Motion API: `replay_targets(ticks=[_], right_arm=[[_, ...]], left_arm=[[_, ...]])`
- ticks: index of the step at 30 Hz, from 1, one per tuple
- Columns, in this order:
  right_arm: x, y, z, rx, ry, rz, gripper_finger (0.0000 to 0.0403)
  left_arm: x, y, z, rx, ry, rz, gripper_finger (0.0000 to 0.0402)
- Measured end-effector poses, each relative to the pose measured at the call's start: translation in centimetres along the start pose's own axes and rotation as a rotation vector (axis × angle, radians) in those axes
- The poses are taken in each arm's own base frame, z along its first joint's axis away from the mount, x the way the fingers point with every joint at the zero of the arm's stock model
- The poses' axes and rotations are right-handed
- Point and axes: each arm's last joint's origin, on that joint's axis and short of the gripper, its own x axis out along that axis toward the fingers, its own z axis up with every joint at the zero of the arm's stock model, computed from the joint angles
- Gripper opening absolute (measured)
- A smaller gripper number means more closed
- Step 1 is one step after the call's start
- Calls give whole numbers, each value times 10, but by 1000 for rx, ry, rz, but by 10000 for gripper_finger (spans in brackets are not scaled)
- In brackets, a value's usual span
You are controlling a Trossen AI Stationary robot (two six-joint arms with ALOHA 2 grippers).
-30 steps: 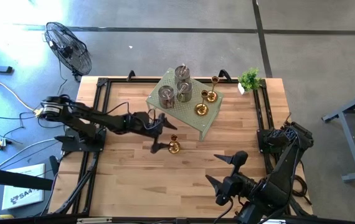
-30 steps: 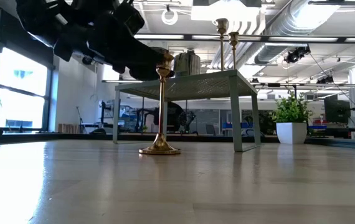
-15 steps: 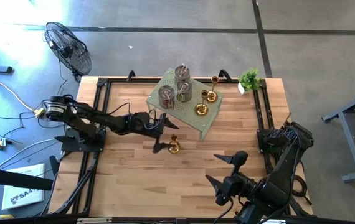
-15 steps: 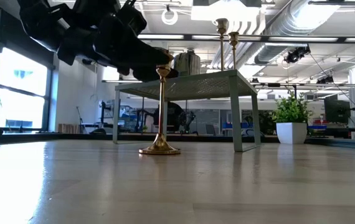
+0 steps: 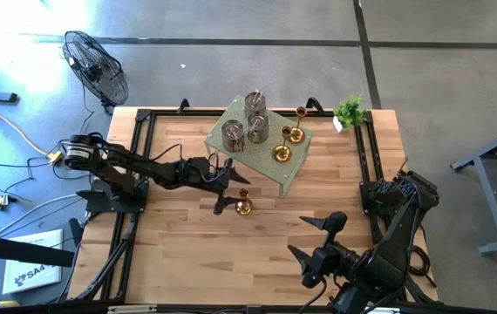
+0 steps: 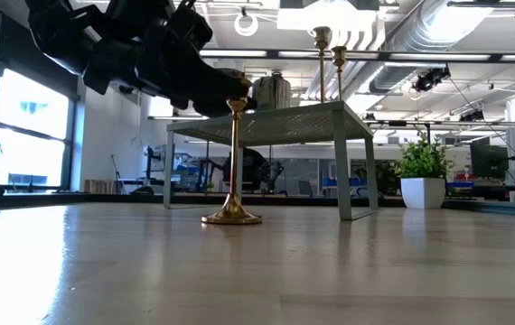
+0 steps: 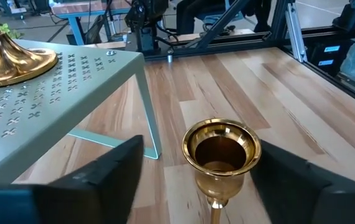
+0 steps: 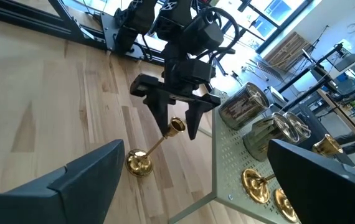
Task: Pick & Place candle stick holders
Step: Put the gold candle holder on the shelf
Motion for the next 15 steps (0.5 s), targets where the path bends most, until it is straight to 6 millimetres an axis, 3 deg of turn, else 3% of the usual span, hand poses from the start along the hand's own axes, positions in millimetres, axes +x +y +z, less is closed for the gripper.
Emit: replay_targets(ticks=[9, 15], right_arm=[[0, 0, 0, 1, 0, 0, 389], [0, 0, 0, 6, 3, 3, 389]], left_arm=[[0, 0, 0, 23, 3, -1, 102], [0, 0, 0, 21, 4, -2, 97]])
